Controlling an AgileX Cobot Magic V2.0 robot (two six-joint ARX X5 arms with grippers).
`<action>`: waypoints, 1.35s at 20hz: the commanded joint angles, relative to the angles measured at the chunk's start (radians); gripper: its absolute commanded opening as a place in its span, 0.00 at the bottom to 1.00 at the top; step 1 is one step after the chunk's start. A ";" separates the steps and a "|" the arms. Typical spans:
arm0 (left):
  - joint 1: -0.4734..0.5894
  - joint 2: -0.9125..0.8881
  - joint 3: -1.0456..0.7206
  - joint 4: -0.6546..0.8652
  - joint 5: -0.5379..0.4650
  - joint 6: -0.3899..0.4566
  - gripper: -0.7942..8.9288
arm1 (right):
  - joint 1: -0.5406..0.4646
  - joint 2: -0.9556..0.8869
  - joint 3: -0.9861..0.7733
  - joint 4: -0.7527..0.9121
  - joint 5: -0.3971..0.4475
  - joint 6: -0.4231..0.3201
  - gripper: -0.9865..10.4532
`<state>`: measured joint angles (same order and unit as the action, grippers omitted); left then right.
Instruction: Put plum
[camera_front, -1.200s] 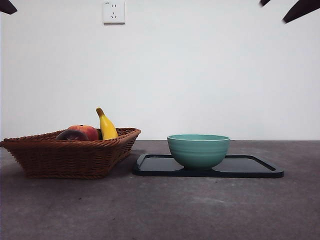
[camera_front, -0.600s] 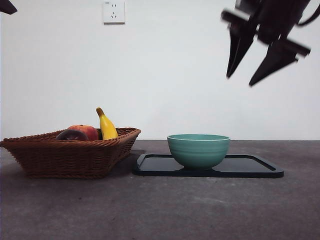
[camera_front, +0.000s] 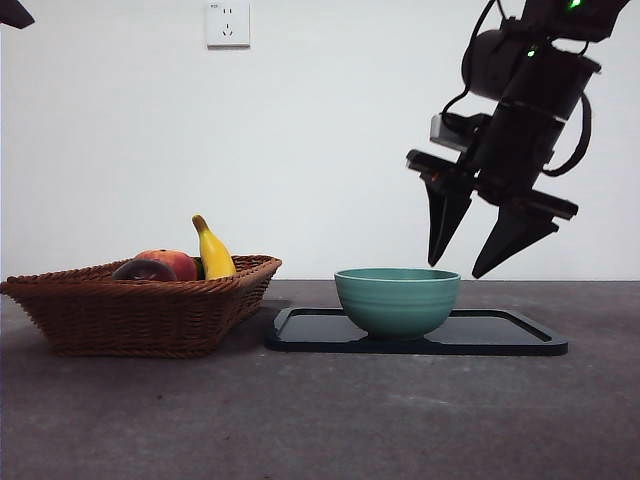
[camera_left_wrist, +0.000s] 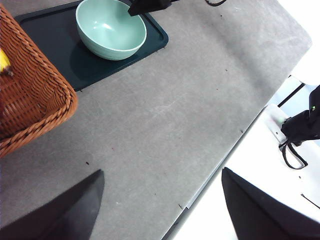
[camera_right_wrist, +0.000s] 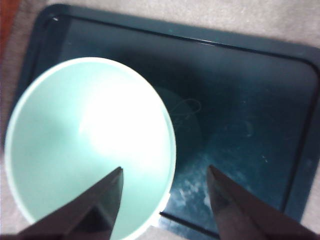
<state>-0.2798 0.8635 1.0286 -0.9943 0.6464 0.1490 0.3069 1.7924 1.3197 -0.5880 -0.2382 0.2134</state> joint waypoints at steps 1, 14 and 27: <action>-0.003 0.007 0.010 0.007 0.005 0.019 0.47 | 0.011 0.037 0.023 0.017 0.004 -0.012 0.32; -0.003 0.007 0.010 0.009 0.005 0.019 0.47 | 0.013 0.076 0.023 0.056 0.004 -0.014 0.10; -0.003 0.007 0.010 -0.005 0.005 0.019 0.47 | 0.028 -0.245 0.023 -0.132 0.003 -0.053 0.10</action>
<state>-0.2798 0.8635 1.0286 -1.0039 0.6468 0.1490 0.3252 1.5410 1.3216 -0.7261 -0.2329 0.1822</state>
